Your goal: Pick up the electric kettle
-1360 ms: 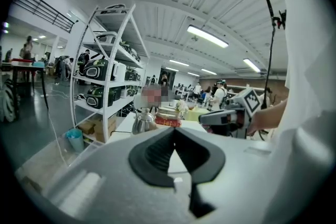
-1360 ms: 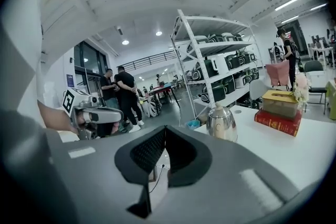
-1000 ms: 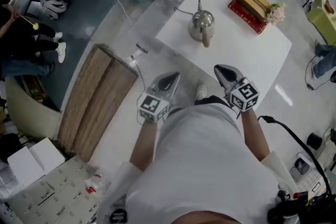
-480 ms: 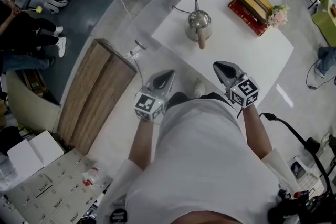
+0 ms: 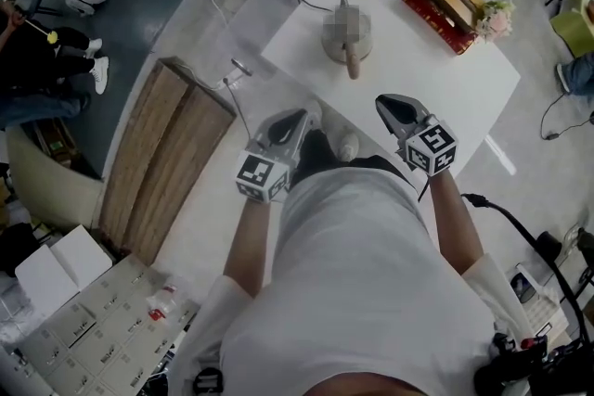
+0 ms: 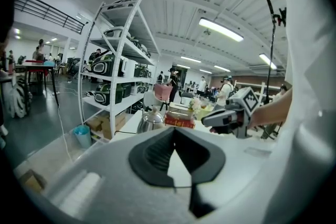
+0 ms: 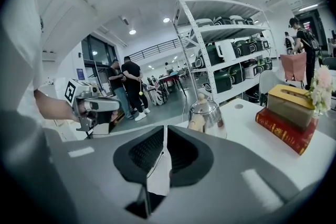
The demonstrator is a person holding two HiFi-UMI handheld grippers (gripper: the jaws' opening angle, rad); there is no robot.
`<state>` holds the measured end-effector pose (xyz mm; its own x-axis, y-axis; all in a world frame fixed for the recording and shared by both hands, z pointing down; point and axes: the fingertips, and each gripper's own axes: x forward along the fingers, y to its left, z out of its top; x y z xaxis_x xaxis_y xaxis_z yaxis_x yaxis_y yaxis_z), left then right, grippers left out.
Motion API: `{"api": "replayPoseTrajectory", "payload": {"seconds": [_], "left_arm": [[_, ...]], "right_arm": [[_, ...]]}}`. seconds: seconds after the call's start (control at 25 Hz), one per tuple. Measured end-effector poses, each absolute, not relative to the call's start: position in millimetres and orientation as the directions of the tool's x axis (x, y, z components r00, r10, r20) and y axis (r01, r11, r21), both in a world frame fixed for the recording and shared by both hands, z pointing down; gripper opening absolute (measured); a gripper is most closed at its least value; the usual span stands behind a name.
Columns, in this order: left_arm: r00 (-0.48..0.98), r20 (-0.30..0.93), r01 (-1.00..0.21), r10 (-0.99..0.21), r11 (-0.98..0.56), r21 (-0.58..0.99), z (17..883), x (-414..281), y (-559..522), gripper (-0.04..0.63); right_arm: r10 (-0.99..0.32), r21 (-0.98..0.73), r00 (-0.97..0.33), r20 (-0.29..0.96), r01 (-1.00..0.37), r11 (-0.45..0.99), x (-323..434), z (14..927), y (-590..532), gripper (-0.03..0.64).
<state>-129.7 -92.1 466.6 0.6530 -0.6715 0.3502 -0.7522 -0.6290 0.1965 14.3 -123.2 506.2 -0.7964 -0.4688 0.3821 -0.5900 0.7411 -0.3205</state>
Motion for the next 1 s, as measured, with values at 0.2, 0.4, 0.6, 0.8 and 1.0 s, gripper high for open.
{"api": "replayPoseTrajectory", "payload": {"seconds": [0.2, 0.4, 0.6, 0.8, 1.0], "left_arm": [[0.659, 0.367, -0.747, -0.657, -0.628, 0.217, 481.9, -131.0, -109.7, 0.002], [0.669, 0.376, -0.737, -0.641, -0.638, 0.223, 486.5, -136.3, -125.5, 0.002], [0.661, 0.385, -0.745, -0.644, -0.627, 0.229, 490.4, -150.9, -139.5, 0.002], [0.644, 0.404, -0.760, -0.650, -0.602, 0.245, 499.7, -163.5, -150.3, 0.002], [0.634, 0.405, -0.770, -0.658, -0.588, 0.249, 503.2, -174.5, -162.1, 0.002]], "right_arm": [[-0.462, -0.333, -0.786, 0.411, -0.601, 0.727, 11.0, 522.7, -141.5, 0.040], [-0.447, -0.340, -0.783, 0.432, -0.601, 0.723, 3.6, 534.7, -159.6, 0.061], [-0.428, -0.351, -0.778, 0.460, -0.602, 0.717, -4.4, 551.3, -176.9, 0.079], [-0.403, -0.363, -0.774, 0.488, -0.600, 0.713, -10.5, 568.3, -189.6, 0.113], [-0.384, -0.367, -0.771, 0.508, -0.598, 0.713, -20.0, 581.3, -203.3, 0.135]]}}
